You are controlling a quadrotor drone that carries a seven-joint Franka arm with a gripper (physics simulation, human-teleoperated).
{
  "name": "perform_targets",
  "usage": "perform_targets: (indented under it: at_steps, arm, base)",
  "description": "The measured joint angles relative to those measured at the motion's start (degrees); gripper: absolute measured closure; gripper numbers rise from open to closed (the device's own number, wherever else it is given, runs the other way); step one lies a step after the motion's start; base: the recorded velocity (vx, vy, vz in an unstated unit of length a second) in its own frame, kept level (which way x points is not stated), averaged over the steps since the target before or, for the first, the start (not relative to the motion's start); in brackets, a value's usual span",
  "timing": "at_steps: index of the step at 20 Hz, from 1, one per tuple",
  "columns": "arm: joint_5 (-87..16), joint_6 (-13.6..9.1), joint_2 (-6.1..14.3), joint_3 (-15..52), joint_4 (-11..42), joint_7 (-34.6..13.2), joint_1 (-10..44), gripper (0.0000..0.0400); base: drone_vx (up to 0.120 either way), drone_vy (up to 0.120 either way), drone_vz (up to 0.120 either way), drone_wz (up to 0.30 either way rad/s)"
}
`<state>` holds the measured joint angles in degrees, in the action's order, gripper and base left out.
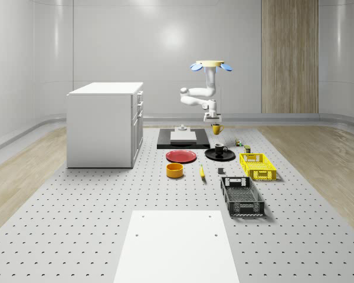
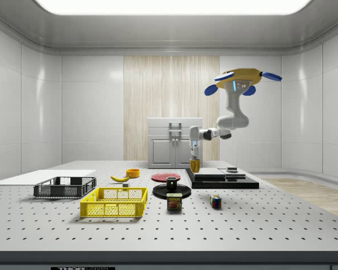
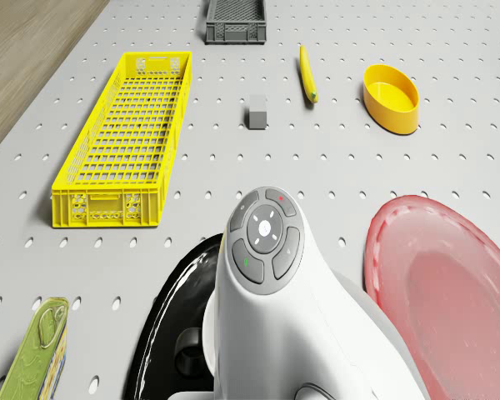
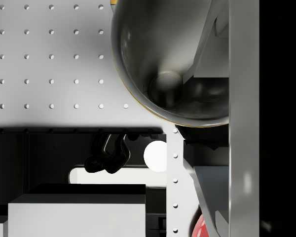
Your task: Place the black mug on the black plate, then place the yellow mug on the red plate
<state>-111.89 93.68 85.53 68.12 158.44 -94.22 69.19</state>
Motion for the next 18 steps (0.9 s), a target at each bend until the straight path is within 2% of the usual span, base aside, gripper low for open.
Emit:
perform_targets:
  at_steps: [18]
  arm:
    - [0.06,0.12,0.13,0.01,-0.01,-0.04,0.06,0.029]
  base:
    - [0.12,-0.12,0.0,0.0]
